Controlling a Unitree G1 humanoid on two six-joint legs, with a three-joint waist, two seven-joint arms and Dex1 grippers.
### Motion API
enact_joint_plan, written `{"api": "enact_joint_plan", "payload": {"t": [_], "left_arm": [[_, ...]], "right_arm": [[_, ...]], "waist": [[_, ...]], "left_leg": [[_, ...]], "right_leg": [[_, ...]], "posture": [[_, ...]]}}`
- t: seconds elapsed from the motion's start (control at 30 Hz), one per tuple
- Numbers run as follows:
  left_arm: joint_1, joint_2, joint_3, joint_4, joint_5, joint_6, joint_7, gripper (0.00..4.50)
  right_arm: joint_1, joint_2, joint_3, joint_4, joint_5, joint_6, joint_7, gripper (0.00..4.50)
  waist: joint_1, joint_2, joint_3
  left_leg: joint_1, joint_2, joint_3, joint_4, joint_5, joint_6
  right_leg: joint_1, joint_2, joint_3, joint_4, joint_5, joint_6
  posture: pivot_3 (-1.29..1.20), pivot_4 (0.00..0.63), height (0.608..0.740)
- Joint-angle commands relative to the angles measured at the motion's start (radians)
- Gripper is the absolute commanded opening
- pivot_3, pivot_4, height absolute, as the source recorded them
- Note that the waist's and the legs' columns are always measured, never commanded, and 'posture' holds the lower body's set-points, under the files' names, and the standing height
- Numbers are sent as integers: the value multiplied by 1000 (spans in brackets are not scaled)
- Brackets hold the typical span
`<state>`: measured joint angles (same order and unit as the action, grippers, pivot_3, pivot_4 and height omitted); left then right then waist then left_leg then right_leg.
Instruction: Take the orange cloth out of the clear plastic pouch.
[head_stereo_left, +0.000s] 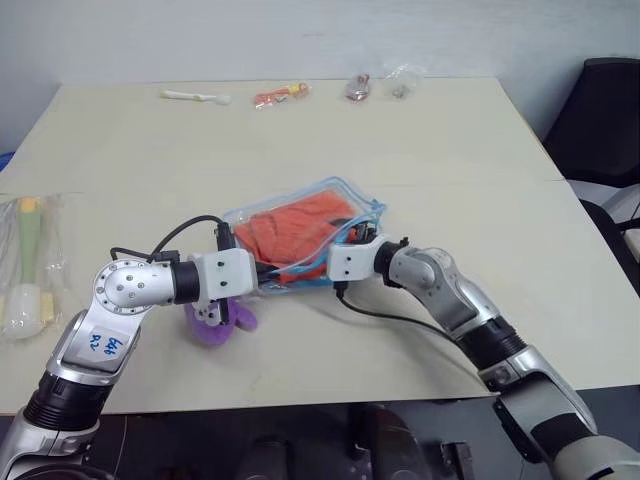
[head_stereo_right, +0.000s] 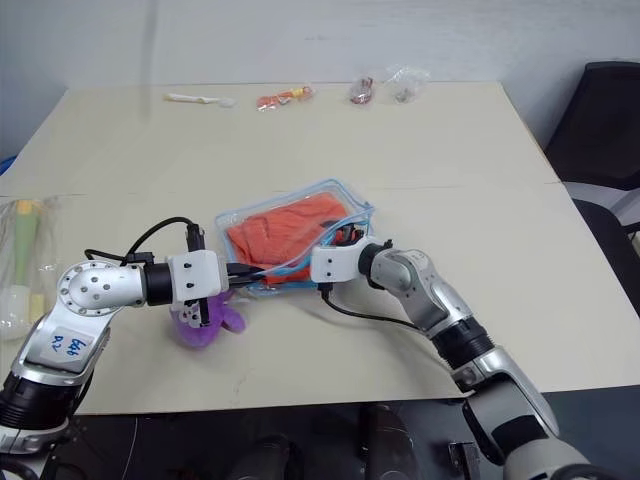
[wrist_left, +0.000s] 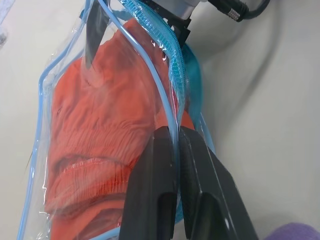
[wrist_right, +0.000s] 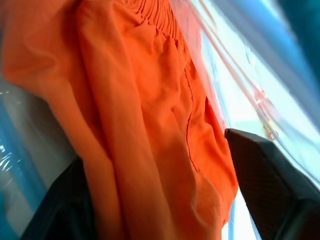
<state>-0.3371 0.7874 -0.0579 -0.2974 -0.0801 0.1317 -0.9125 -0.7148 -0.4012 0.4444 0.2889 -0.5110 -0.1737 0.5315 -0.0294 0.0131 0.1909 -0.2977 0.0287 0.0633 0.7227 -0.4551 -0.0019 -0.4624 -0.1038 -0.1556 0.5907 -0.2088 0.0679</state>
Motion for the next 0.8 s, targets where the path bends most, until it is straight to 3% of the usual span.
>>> {"api": "enact_joint_plan", "payload": {"t": [0.03, 0.23, 0.47, 0.8], "left_arm": [[-18, -3, 11, -4, -4, -9, 6, 191], [-38, -24, 24, 5, -21, 37, 31, 191], [-98, -60, -15, 63, 62, 110, 107, 191], [-184, -118, -89, 173, 173, 134, 178, 191]], "right_arm": [[21, 0, 17, 14, 2, -4, 31, 2189], [39, -19, 1, -9, 19, -15, 57, 36], [99, -75, -46, -201, 171, -57, 191, 36], [227, -265, -156, -520, 601, -94, 514, 36]], "waist": [[0, 0, 0], [3, 0, 0], [3, 0, 0], [10, 0, 0]], "left_leg": [[0, 0, 0, 0, 0, 0], [0, 0, 0, 0, 0, 0], [-1, 0, -1, 0, 0, 0], [-1, -1, -1, 1, 0, 0]], "right_leg": [[0, 0, 0, 0, 0, 0], [0, 0, 0, 0, 0, 0], [0, 0, -1, -1, 0, 0], [0, 0, -1, 0, 0, 0]], "posture": [[0, 150, 740], [0, 150, 740], [0, 150, 740], [0, 150, 740]]}}
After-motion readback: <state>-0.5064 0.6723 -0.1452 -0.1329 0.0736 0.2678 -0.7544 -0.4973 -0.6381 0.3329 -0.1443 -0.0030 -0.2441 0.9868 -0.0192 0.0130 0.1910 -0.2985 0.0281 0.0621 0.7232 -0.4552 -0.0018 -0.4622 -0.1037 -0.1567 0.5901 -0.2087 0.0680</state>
